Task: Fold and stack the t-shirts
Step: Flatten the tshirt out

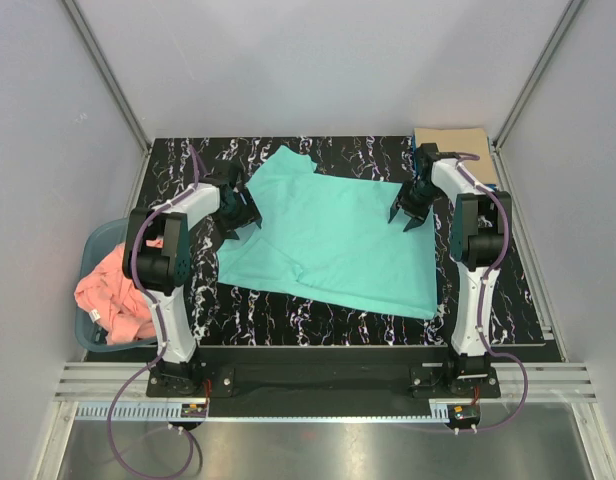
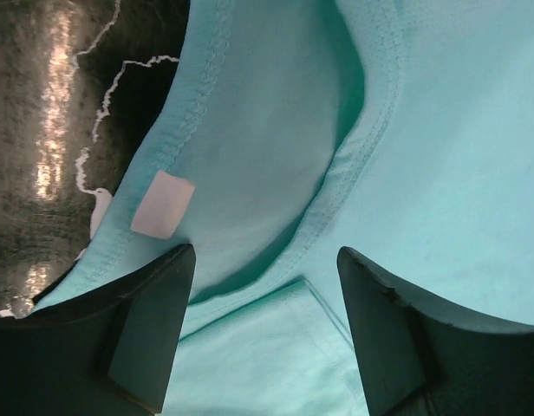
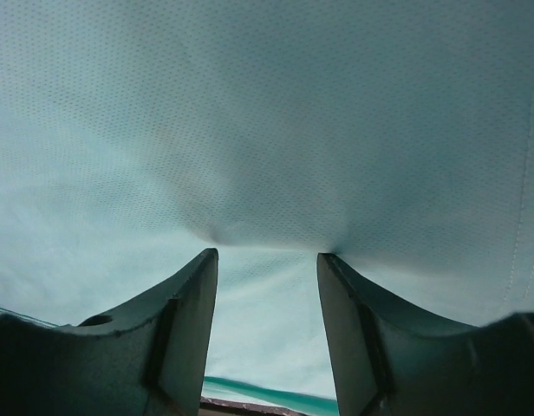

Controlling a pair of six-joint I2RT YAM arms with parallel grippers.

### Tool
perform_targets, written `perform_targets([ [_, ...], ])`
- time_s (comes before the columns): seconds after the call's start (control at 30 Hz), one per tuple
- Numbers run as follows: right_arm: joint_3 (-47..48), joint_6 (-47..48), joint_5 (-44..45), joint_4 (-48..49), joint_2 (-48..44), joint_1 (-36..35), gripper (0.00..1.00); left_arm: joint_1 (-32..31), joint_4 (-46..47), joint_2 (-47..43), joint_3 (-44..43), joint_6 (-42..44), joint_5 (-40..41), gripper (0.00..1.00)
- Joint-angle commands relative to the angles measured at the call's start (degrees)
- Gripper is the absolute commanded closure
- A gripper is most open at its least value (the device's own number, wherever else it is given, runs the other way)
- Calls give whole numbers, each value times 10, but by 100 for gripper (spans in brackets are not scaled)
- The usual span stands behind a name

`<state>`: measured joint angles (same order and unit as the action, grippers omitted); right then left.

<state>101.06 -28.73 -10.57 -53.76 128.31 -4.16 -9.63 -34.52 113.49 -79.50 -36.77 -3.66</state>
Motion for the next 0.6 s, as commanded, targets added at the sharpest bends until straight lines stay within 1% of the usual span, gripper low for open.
perform_targets([
  [0.0, 73, 26, 34, -42, 18, -5, 42, 11, -26, -36, -15, 36, 59, 24],
  [0.03, 79, 28, 41, -49, 11, -6, 42, 10, -22, -68, -14, 43, 66, 23],
  [0.1, 85, 35, 50, -69, -21, -6, 40, 8, -12, -103, 0, 61, 73, 22],
  [0.17, 75, 46, 66, -79, -50, -6, 38, 1, -7, -147, 17, 74, 87, 22],
  [0.2, 55, 50, 70, -85, -82, -6, 37, -12, -5, -157, 23, 82, 88, 23],
  [0.23, 42, 53, 78, -87, -100, -6, 36, -19, 0, -167, 29, 91, 88, 25],
  [0.27, 25, 57, 80, -87, -120, -6, 36, -27, 6, -180, 38, 115, 75, 31],
  [0.3, -12, 60, 78, -86, -159, -5, 36, -47, 9, -184, 52, 126, 70, 36],
  [0.37, -56, 58, 69, -79, -202, -5, 36, -68, 3, -178, 59, 144, 80, 43],
  [0.4, -80, 54, 62, -74, -246, -6, 36, -85, -3, -169, 56, 151, 78, 48],
  [0.43, -126, 51, 45, -65, -268, -6, 36, -90, -17, -160, 52, 155, 75, 55],
  [0.5, -190, 39, 28, -54, -327, -5, 36, -101, -29, -131, 41, 159, 74, 60],
  [0.57, -227, 26, 11, -50, -361, -7, 36, -101, -41, -113, 33, 159, 72, 59],
])
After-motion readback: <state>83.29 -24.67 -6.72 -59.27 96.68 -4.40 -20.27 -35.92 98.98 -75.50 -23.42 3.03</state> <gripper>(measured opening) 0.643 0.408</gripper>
